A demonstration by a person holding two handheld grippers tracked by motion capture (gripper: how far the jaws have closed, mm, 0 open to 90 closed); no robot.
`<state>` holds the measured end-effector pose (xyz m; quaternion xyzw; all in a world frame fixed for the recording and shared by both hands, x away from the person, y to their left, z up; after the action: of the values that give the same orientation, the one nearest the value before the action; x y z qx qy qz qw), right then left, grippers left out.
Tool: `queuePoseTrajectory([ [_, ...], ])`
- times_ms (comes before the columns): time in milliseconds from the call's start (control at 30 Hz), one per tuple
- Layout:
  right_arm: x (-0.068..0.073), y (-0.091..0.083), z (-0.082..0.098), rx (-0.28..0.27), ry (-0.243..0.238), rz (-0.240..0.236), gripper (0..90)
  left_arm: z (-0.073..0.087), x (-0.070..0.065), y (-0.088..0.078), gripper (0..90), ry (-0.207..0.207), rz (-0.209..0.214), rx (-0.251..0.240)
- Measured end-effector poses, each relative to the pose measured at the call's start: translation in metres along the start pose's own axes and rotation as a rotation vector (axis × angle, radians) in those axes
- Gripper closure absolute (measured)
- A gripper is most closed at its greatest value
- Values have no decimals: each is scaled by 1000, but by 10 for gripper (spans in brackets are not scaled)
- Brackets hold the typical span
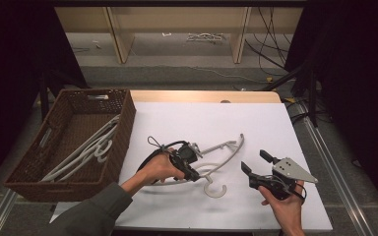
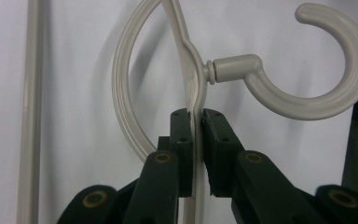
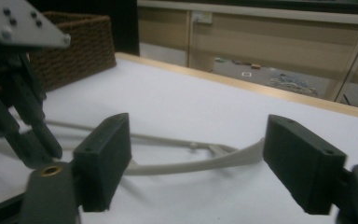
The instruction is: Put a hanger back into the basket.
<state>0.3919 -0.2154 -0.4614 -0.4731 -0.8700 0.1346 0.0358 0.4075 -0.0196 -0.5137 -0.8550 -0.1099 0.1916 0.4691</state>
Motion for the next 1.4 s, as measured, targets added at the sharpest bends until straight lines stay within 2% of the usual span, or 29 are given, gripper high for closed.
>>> queuePoseTrajectory([
  [100, 7, 9, 8, 57, -100, -73, 312, 3, 0, -3, 828, -4, 5, 0],
  [133, 10, 13, 14, 94, -151, -106, 319, 4, 0, -4, 828, 1, 5, 3],
  [167, 11, 15, 16, 110, -168, -116, 319, 5, -1, -5, 827, 0, 1, -4],
  [200, 15, 20, 21, 139, -219, -151, 319, 6, -3, -5, 827, -3, 7, -5],
  [233, 18, 24, 24, 156, -257, -176, 321, 7, -2, -7, 827, 16, 4, 9],
  [267, 21, 28, 26, 164, -287, -197, 327, 7, -4, -7, 827, 3, 5, -3],
  [333, 30, 35, 28, 171, -314, -266, 338, 9, -6, -9, 827, 14, 0, -6],
  [400, 34, 42, 31, 176, -361, -295, 340, 11, -9, -9, 827, 16, 7, -3],
  [533, 45, 51, 37, 200, -425, -358, 360, 15, -14, -9, 827, 24, 19, 9],
  [633, 48, 57, 42, 238, -513, -362, 364, 16, -18, -10, 827, 24, 23, 6],
  [700, 51, 60, 44, 252, -522, -370, 369, 17, -19, -11, 827, 31, 19, 9],
  [833, 57, 65, 51, 293, -601, -399, 426, 18, -21, -12, 827, 40, 23, 9],
  [900, 58, 67, 53, 296, -643, -395, 474, 18, -21, -11, 827, 47, 20, 14],
  [1000, 61, 69, 52, 297, -673, -411, 528, 18, -23, -8, 826, 44, 32, 7],
  [1200, 64, 69, 55, 294, -846, -437, 626, 19, -23, -4, 825, 42, 34, 0],
  [1300, 64, 68, 55, 287, -886, -453, 648, 20, -23, -2, 821, 29, 31, -11],
  [1367, 64, 67, 56, 284, -904, -459, 658, 22, -21, 0, 813, 58, 20, 6],
  [1400, 63, 67, 56, 281, -926, -464, 660, 22, -20, 2, 800, 77, 1, 13],
])
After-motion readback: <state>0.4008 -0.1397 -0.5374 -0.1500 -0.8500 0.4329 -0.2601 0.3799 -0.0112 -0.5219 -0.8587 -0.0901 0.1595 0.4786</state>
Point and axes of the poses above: each handheld gripper's, and its own axes: y roughly forward along the jaws, z roughly out of its underside, x roughly to its left, the point moved 9 cm from there along y, roughly forward along the jaws, and after that the axes turned 3 degrees about -y, right-handed, at the moved point
